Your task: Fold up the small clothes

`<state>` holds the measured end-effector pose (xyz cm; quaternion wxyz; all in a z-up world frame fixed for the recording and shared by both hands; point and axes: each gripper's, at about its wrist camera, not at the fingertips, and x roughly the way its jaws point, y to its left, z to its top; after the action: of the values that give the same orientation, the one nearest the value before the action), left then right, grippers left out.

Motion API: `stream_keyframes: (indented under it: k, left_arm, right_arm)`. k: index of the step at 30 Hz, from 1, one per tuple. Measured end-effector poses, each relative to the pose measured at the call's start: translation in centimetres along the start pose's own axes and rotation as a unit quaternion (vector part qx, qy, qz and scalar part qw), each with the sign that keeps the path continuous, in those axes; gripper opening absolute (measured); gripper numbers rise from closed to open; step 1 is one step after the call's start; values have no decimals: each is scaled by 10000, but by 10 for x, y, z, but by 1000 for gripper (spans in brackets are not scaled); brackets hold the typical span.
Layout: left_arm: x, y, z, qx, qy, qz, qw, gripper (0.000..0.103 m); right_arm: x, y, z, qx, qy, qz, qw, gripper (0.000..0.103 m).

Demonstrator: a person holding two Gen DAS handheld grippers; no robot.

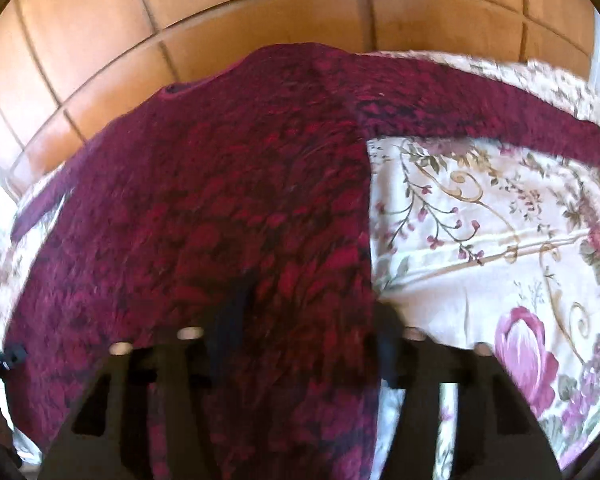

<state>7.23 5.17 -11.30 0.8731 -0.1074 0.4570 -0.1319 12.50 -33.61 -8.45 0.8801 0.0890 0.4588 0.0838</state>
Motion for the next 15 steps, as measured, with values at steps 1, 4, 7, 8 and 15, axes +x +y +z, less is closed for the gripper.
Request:
stream_keyframes:
  k: [1, 4, 7, 8, 15]
  left_arm:
    - [-3, 3, -1, -19, 1, -31, 10000, 17]
    - [-10, 5, -3, 12, 12, -27, 10000, 17]
    - [-15, 3, -10, 173, 74, 81, 9998, 17]
    - [-16, 5, -11, 133, 116, 75, 9998, 17]
    - [-47, 15, 6, -362, -241, 47, 9990, 49]
  right_arm:
    - [-5, 2, -3, 19, 20, 79, 10000, 20]
    - [-18, 12, -16, -194, -2, 0, 9998, 15]
    - [-26, 12, -30, -170, 50, 54, 9998, 15]
    - [-30, 11, -35, -151, 63, 81, 9998, 15]
    - [-26, 6, -28, 207, -25, -173, 9996, 68]
